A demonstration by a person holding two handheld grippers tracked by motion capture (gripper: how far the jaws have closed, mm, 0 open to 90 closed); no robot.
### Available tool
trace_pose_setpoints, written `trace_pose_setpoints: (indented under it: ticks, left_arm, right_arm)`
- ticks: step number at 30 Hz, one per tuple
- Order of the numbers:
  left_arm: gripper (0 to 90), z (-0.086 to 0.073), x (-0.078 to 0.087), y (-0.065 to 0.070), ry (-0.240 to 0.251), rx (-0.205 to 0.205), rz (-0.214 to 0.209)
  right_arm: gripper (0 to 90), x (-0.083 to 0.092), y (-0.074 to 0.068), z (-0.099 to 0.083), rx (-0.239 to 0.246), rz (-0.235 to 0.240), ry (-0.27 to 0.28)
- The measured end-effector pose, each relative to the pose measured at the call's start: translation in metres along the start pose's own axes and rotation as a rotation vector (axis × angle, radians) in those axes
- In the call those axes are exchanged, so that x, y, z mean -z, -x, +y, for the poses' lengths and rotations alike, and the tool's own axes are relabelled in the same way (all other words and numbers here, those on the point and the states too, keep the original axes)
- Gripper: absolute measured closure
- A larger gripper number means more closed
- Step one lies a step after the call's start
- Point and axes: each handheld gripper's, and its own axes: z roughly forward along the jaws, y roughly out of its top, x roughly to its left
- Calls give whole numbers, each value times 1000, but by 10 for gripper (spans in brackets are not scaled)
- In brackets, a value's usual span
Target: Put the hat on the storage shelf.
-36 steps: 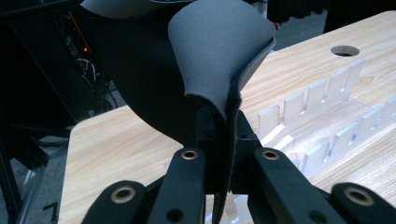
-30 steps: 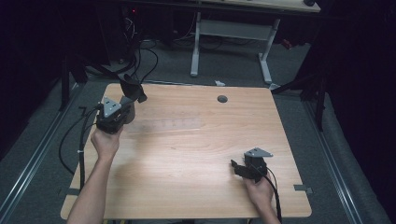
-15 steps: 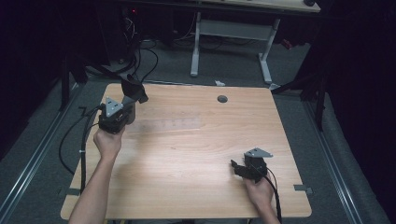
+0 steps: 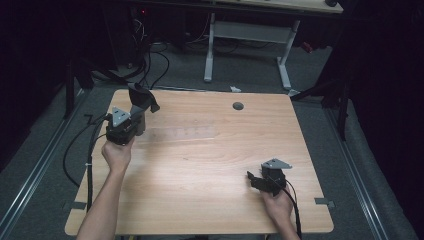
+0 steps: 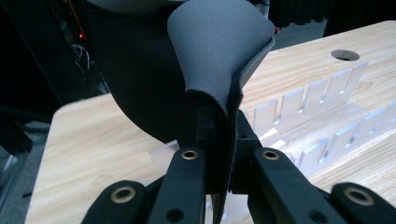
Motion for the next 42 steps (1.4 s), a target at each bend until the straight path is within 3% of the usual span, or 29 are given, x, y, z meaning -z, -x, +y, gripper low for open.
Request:
trace_pose_setpoints:
  ticks: [10, 27, 42]
  left_arm:
    - [866, -9, -2, 0, 4, 40, -5]
    - [865, -16, -1, 2, -11, 46, -21]
    - [863, -22, 1, 2, -40, 85, -18]
  right_arm:
    - [354, 0, 0, 0, -1, 0, 1]
    - [354, 0, 0, 0, 0, 0, 0]
    - [351, 0, 0, 0, 4, 4, -1]
